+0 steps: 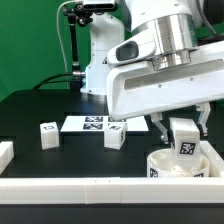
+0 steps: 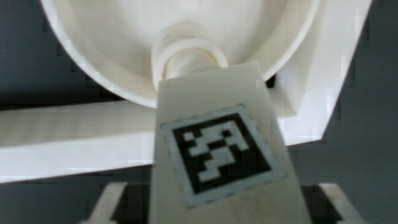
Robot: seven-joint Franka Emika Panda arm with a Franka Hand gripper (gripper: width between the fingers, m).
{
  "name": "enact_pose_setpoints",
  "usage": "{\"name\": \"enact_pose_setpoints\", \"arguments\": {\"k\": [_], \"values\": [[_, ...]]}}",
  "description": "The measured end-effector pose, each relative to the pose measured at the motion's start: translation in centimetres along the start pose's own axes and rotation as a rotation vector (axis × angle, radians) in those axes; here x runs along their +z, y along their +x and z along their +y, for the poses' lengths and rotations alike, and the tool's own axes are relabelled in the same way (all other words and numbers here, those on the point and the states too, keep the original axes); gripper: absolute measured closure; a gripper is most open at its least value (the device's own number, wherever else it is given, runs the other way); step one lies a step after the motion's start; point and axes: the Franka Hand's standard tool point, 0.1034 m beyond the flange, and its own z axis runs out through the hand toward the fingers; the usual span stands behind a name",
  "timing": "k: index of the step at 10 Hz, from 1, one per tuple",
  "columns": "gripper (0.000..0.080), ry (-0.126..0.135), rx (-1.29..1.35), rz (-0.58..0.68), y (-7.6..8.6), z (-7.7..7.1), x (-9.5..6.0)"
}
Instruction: Assemble stool
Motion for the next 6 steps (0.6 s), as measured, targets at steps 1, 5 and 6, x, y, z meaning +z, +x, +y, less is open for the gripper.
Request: {"name": "enact_pose_setpoints", "arguments": {"k": [1,5,6], "values": [[0.0474,-0.006,-0.008,0.020,0.05,0.23,0.00],[0.0474,-0.034,-0.017,0.126,-0.70,0.41,-0.05],[0.0474,-0.037,-0.018,0.141,-0.74,0.38,-0.09]]}}
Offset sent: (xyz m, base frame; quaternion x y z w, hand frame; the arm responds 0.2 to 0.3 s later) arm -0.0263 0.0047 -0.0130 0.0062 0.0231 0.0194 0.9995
